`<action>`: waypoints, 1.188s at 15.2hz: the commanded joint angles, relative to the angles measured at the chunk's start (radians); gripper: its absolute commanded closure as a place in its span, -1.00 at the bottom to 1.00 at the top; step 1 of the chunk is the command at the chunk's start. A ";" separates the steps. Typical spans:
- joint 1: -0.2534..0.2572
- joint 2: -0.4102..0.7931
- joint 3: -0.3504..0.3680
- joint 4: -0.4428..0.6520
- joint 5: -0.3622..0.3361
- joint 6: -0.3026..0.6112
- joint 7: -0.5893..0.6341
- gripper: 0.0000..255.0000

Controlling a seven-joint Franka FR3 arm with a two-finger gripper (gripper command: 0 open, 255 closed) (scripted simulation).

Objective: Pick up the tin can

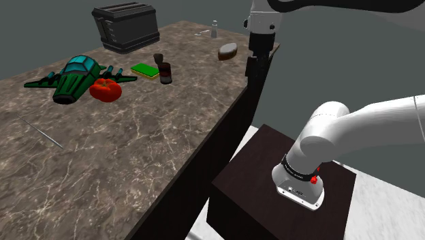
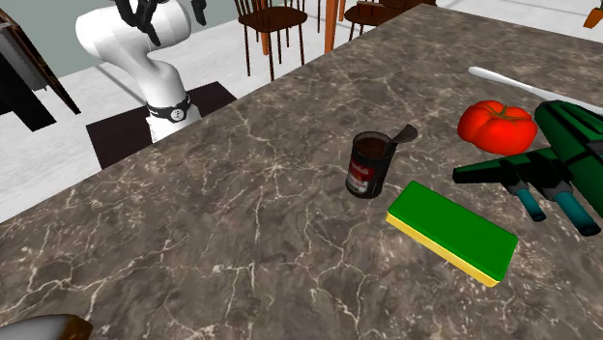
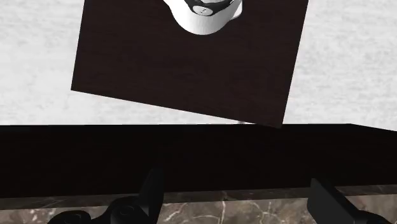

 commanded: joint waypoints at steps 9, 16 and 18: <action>0.022 0.269 0.032 0.127 0.002 0.213 -0.014 -1.00; 0.036 0.505 0.059 0.299 -0.010 0.340 -0.017 -1.00; 0.039 0.573 0.066 0.358 -0.017 0.366 -0.016 -1.00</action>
